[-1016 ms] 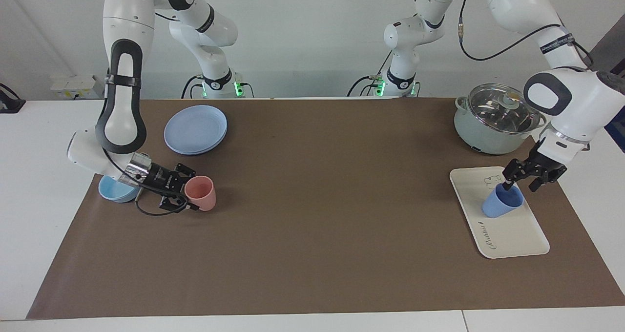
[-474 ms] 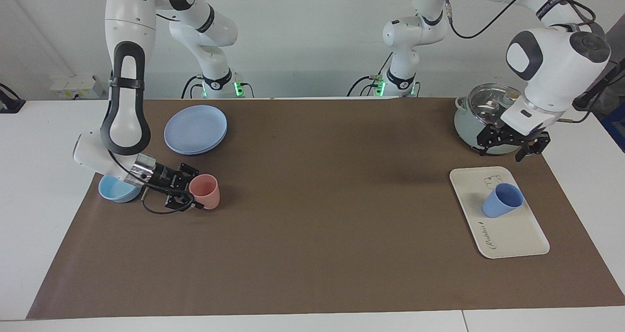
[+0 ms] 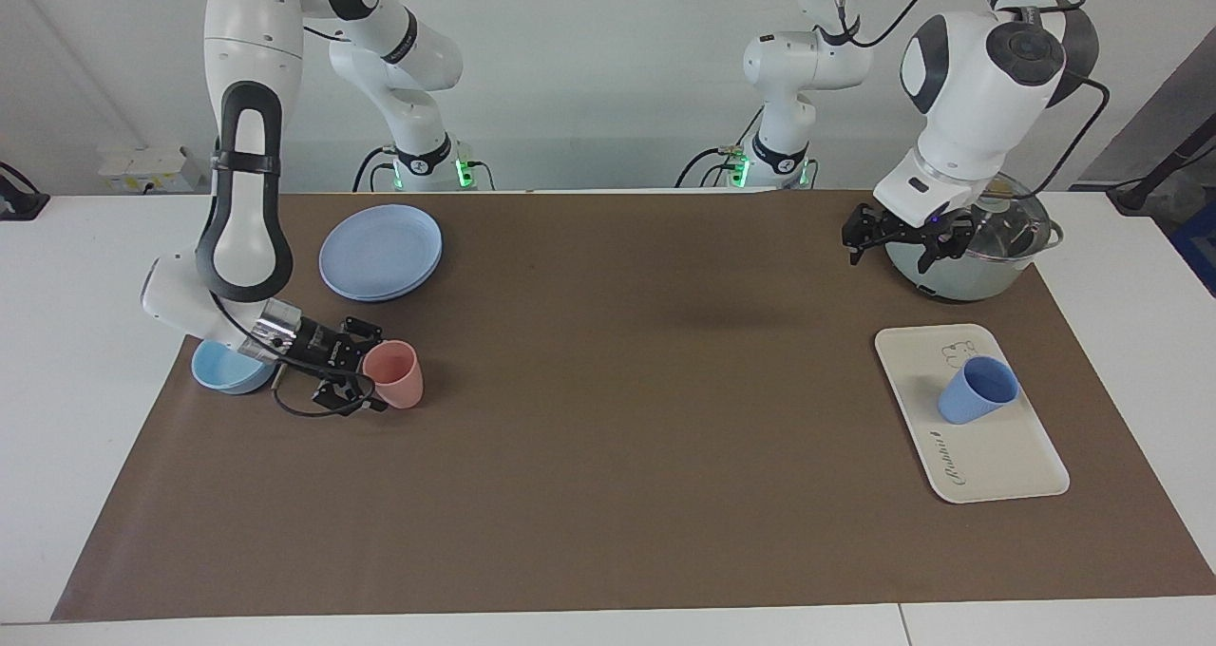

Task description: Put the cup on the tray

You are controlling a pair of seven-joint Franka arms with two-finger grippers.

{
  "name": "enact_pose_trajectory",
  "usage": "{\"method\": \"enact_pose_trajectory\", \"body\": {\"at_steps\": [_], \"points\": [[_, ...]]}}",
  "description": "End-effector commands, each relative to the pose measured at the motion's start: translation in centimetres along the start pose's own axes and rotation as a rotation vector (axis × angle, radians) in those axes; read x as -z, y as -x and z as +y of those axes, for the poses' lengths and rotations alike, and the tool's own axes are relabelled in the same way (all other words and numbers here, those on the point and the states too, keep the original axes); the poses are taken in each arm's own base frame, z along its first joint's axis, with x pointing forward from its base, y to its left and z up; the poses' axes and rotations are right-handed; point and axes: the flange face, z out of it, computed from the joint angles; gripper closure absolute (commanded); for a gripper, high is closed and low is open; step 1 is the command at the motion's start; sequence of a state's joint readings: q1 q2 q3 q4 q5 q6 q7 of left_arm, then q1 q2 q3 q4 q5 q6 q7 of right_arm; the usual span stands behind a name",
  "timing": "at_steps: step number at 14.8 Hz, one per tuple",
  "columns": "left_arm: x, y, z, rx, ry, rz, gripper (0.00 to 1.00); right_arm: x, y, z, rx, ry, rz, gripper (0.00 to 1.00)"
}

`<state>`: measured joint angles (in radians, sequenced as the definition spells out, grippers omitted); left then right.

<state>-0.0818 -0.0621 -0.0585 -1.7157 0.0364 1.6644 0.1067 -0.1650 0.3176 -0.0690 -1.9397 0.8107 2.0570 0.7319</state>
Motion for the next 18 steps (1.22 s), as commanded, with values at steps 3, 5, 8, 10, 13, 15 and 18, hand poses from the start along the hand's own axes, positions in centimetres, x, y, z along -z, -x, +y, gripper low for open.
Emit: {"method": "enact_pose_trajectory", "body": {"at_steps": [3,5,8,10,13,15,18], "points": [[4.6,0.6,-0.8,0.021,0.012,-0.008,0.0,5.6,3.3,0.2,0.398,0.092,0.177,0.0],[4.8,0.7,-0.9,0.024,0.015,-0.007,0.0,6.9,4.9,0.3,0.592,0.202,0.25,0.0],[3.1,1.7,-0.8,0.035,0.014,-0.01,0.0,6.3,8.7,0.7,0.835,0.407,0.26,0.0],[2.8,1.8,-0.9,0.038,0.013,-0.01,0.0,6.5,11.6,1.0,0.93,0.484,0.252,0.0],[2.8,1.9,-2.4,0.075,0.056,-0.004,0.0,5.6,17.6,1.2,1.06,0.564,0.23,0.0],[2.7,2.0,-2.7,0.085,0.065,-0.003,0.0,6.5,20.1,0.4,1.13,0.586,0.284,0.0],[2.7,2.0,-2.6,0.082,0.064,-0.005,0.0,9.5,22.8,-0.8,1.174,0.577,0.328,0.0]]}}
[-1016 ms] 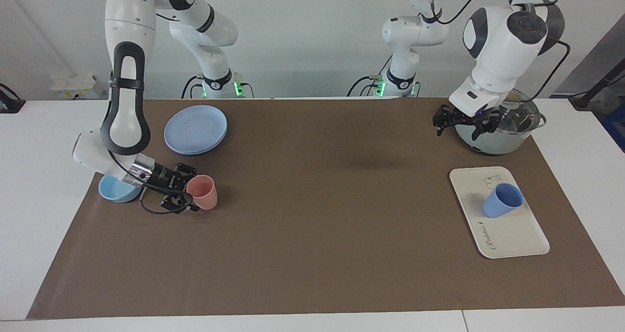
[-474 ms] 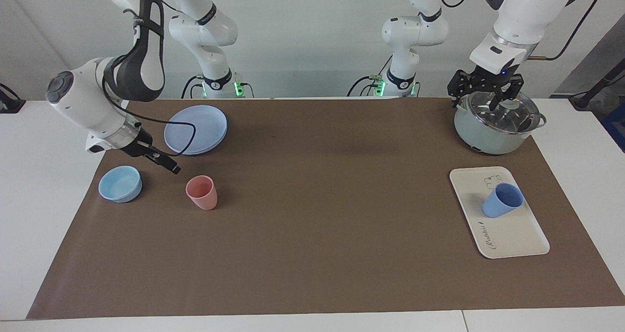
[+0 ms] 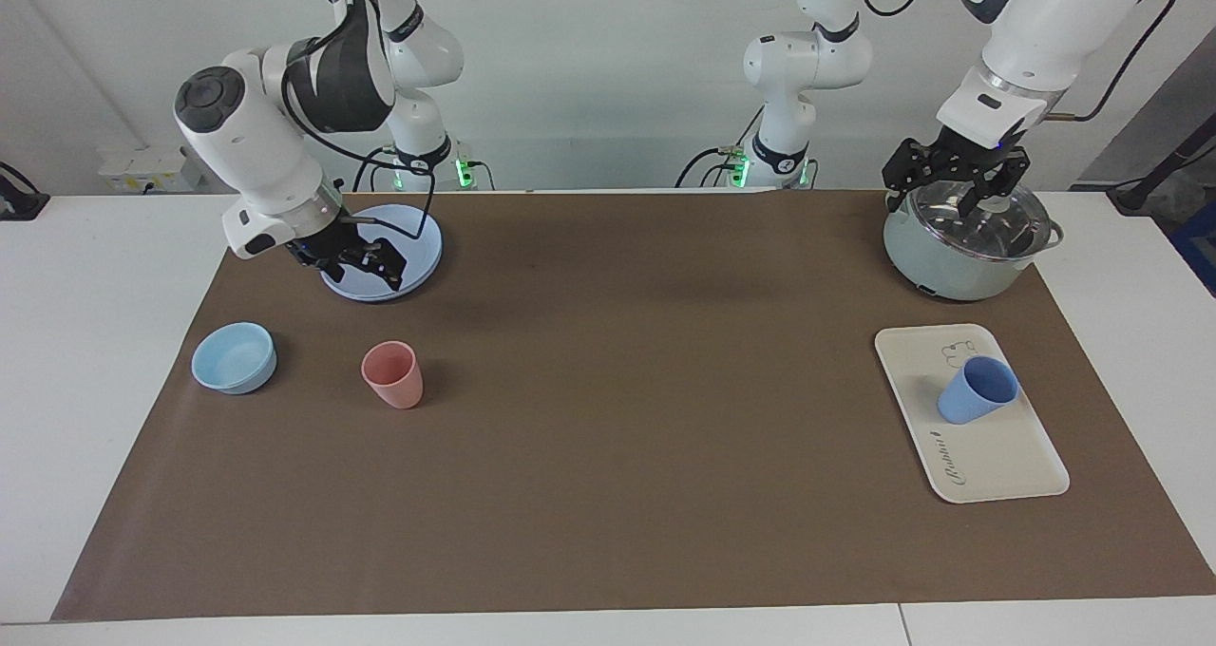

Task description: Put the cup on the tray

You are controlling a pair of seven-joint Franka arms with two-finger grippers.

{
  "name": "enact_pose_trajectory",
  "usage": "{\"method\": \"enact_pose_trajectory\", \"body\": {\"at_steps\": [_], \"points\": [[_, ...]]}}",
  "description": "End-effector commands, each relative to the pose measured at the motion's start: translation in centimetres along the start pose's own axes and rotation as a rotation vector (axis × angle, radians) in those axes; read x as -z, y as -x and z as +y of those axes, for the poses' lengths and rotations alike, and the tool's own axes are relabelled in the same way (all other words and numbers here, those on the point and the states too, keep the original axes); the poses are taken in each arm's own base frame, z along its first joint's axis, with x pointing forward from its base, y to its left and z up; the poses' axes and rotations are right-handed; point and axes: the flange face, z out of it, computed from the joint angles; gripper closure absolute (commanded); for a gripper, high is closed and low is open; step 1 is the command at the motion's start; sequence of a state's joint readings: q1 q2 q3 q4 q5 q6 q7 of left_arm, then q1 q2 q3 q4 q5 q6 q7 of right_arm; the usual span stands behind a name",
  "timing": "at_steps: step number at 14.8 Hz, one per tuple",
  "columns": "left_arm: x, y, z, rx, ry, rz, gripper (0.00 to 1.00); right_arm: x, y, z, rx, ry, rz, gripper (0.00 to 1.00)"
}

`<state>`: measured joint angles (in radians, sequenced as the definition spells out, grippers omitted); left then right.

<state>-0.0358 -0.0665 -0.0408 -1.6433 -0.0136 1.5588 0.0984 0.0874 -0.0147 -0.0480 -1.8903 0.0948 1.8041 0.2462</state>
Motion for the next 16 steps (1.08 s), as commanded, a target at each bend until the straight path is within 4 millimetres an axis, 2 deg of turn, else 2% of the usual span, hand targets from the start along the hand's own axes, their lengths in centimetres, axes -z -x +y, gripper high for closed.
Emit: {"method": "enact_pose_trajectory", "body": {"at_steps": [1,4,6,11,16], "points": [[0.0,0.7,0.3,0.005,0.011,0.021,0.0,4.7,-0.1,0.3,0.044,0.023,0.04,0.0],[0.1,0.7,0.2,0.002,0.01,0.024,0.0,8.9,-0.6,0.4,0.058,0.086,0.097,0.0],[0.0,0.8,0.5,-0.006,0.006,0.014,0.0,10.8,-0.6,0.4,0.057,0.11,0.074,0.0],[-0.4,0.9,0.6,-0.006,0.001,0.003,0.0,11.5,0.2,0.3,0.061,0.097,0.06,0.0],[-0.3,0.9,0.3,-0.001,0.0,0.01,0.0,11.1,0.5,0.4,0.059,0.098,0.055,0.0]]}}
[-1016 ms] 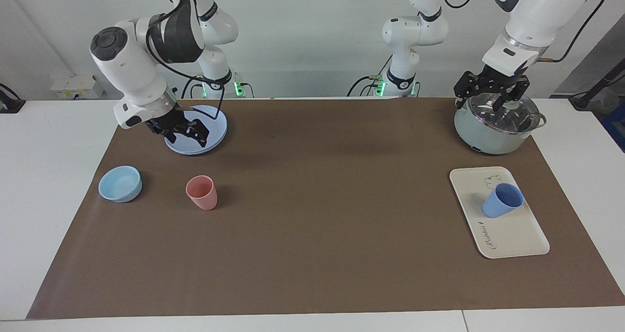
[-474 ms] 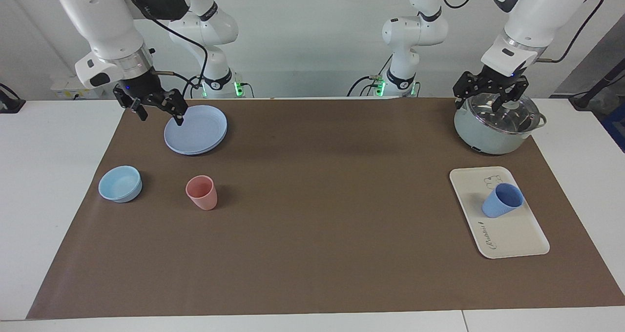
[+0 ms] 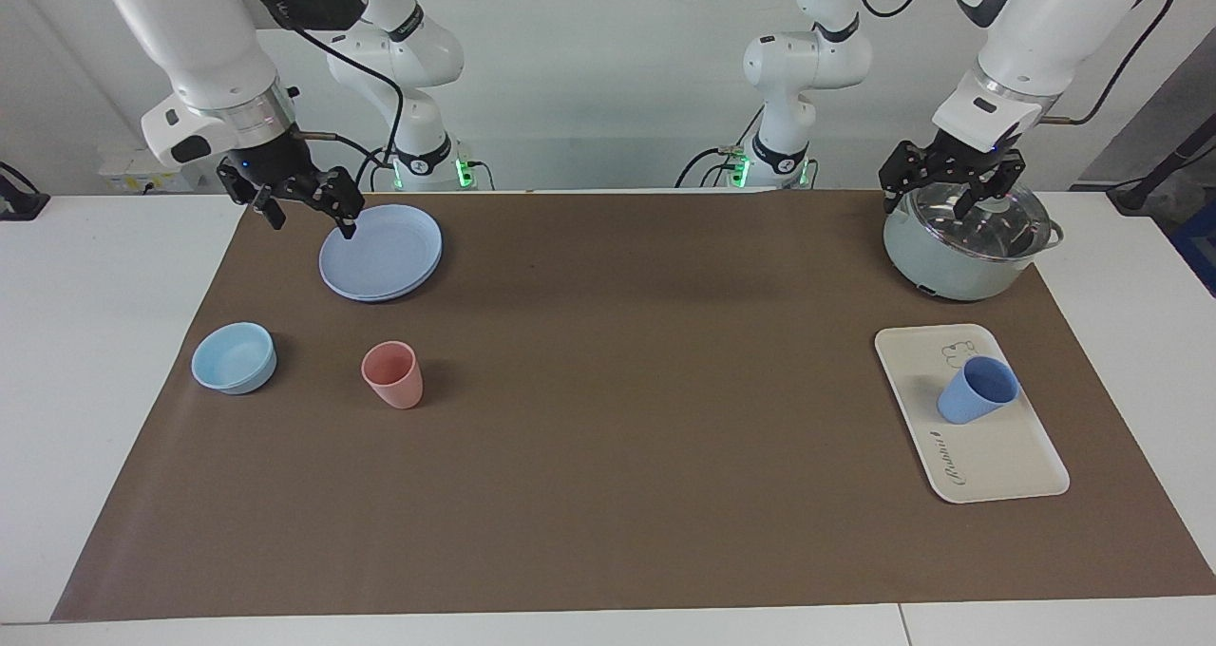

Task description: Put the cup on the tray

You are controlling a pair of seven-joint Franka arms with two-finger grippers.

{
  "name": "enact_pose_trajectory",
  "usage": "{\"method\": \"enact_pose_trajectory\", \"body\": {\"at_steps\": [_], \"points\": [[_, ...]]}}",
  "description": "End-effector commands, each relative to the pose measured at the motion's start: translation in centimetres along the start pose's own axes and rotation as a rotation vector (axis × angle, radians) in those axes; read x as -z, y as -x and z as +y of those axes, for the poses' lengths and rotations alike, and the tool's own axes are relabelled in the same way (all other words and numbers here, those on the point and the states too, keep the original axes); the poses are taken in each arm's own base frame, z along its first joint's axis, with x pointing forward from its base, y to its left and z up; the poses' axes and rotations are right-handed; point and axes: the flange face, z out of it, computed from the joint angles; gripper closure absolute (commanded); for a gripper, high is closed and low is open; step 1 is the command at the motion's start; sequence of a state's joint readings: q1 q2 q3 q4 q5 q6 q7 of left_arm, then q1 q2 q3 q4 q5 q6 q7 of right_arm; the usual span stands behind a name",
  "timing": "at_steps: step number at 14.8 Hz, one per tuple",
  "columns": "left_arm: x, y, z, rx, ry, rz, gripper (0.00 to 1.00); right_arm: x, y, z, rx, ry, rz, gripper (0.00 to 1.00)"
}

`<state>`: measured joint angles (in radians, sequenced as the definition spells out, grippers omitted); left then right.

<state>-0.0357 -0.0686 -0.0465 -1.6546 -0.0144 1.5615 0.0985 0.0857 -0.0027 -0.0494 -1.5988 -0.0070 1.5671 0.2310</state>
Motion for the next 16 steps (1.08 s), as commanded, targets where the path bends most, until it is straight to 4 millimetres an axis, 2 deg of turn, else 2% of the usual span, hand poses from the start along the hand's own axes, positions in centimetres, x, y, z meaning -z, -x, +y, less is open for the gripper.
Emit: {"method": "enact_pose_trajectory", "body": {"at_steps": [1,7,16], "points": [[0.13,0.81,0.09,0.003,-0.001,0.018,0.0,-0.2,0.09,0.24,0.024,0.01,-0.012,0.0],[0.13,0.77,0.0,0.0,-0.001,0.018,0.0,-0.48,0.23,0.53,0.013,-0.043,-0.033,0.0],[0.14,0.82,0.01,0.005,-0.001,0.018,0.0,-0.38,0.22,-0.05,0.031,-0.012,-0.014,0.0]]}}
